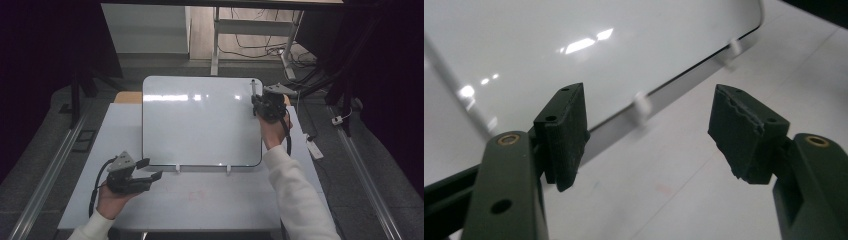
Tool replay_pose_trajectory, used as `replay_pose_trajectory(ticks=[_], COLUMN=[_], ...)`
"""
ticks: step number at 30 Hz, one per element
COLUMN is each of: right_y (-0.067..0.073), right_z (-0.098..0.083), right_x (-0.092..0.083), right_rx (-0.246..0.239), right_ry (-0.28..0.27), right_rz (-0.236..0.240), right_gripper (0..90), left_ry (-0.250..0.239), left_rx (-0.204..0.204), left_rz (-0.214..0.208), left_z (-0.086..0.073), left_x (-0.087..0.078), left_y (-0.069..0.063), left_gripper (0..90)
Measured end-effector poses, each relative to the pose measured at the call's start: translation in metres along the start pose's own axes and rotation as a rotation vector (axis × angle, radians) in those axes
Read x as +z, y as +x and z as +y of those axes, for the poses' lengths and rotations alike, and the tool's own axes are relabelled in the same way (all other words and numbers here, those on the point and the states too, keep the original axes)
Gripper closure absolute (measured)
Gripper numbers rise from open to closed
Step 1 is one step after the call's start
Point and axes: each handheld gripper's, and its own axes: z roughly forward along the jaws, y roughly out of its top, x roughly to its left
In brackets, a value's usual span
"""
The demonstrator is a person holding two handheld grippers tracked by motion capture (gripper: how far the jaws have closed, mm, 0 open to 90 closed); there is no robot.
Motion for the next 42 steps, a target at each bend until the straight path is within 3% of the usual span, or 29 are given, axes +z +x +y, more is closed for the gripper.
replay_pose_trajectory(ticks=[3, 10, 16, 22, 26, 30, 37, 42], right_y=[0.004, 0.003, 0.003, 0.002, -0.002, -0.009, -0.023, -0.024], right_z=[0.001, 0.000, -0.001, -0.002, -0.006, -0.020, -0.063, -0.095], right_x=[0.006, 0.012, 0.013, 0.007, -0.009, -0.029, -0.066, -0.086], right_rx=[-0.021, -0.020, -0.030, -0.041, -0.062, -0.083, -0.103, -0.120], right_ry=[-0.003, -0.008, -0.017, -0.045, -0.081, -0.085, -0.091, -0.086], right_rz=[-0.034, -0.079, -0.081, -0.065, -0.012, 0.072, 0.223, 0.292], right_gripper=[80.8, 79.5, 77.8, 68.6, 63.6, 60.1, 55.1, 51.8], left_ry=[0.005, 0.014, 0.020, 0.018, 0.019, 0.024, 0.035, 0.043], left_rx=[-0.019, -0.037, -0.027, -0.034, -0.036, -0.039, -0.044, -0.047], left_rz=[0.026, 0.030, 0.033, 0.034, 0.036, 0.036, 0.027, 0.022], left_z=[-0.011, -0.020, -0.020, -0.022, -0.023, -0.023, -0.024, -0.024], left_x=[-0.005, -0.006, -0.005, -0.006, -0.006, -0.005, -0.002, -0.001], left_y=[0.006, 0.010, 0.008, 0.009, 0.011, 0.012, 0.012, 0.013], left_gripper=[32.0, 31.4, 31.3, 31.2, 31.2, 31.0, 30.0, 29.4])
